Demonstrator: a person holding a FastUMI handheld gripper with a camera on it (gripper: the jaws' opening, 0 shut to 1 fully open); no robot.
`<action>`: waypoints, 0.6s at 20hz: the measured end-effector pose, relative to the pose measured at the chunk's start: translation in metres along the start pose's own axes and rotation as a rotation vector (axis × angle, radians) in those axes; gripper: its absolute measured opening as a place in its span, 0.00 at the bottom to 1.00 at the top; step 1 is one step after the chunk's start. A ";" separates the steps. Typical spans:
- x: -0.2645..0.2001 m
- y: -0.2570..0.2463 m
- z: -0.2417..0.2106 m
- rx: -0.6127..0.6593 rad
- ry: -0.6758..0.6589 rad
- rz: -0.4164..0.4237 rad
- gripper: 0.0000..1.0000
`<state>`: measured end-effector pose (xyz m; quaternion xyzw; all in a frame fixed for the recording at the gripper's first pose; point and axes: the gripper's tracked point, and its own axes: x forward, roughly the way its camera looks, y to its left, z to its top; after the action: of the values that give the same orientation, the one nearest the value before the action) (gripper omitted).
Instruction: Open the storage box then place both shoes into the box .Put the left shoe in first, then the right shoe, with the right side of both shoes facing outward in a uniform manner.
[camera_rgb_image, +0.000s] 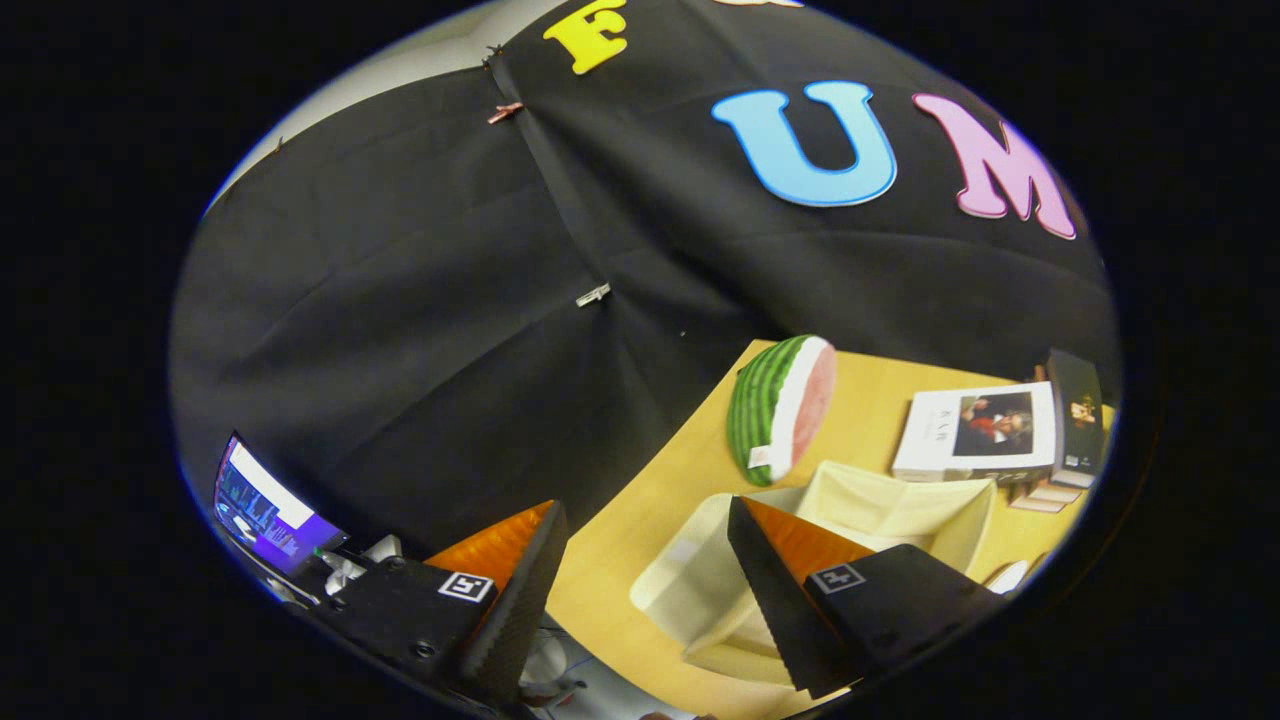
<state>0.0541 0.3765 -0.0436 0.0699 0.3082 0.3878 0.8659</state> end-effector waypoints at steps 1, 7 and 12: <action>-0.014 -0.017 0.002 -0.016 -0.015 -0.032 0.98; -0.089 -0.134 -0.015 -0.076 -0.039 -0.233 0.98; -0.133 -0.219 -0.064 -0.037 0.024 -0.361 0.98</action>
<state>0.0867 0.1235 -0.1097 -0.0072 0.3186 0.2325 0.9189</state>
